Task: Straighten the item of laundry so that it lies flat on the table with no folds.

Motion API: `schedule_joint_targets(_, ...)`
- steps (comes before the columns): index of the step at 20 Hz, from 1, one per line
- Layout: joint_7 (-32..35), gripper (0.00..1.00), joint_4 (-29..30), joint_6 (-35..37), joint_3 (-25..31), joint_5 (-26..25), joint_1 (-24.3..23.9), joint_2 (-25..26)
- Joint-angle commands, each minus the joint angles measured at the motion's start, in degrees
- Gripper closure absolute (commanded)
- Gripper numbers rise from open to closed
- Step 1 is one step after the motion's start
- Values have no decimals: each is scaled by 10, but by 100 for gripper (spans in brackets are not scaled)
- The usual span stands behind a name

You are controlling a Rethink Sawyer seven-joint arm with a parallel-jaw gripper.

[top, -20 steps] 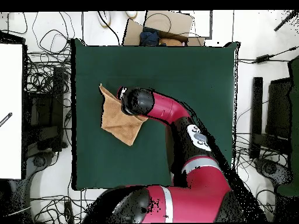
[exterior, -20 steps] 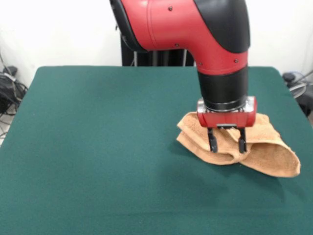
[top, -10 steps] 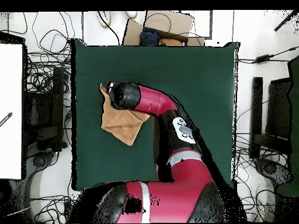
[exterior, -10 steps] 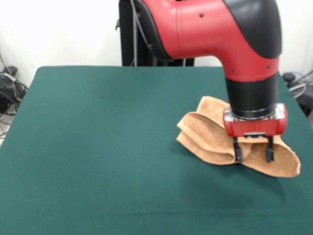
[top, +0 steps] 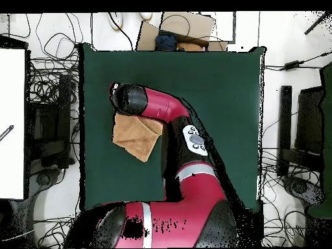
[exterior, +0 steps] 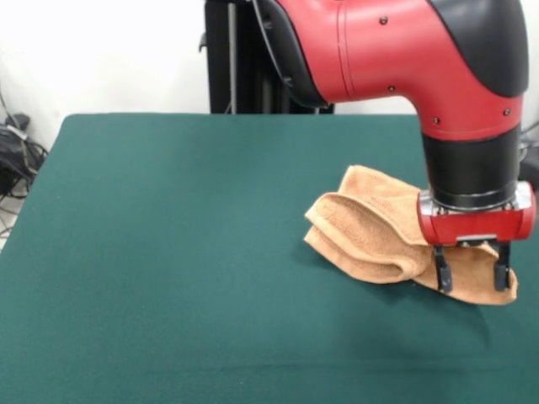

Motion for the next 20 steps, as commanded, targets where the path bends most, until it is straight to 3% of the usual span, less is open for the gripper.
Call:
schedule_joint_targets(1, 120, 0, -17, 54, -18, 28, 11, 33)
schedule_joint_targets(20, 150, 0, -35, 80, -34, 65, 38, 53)
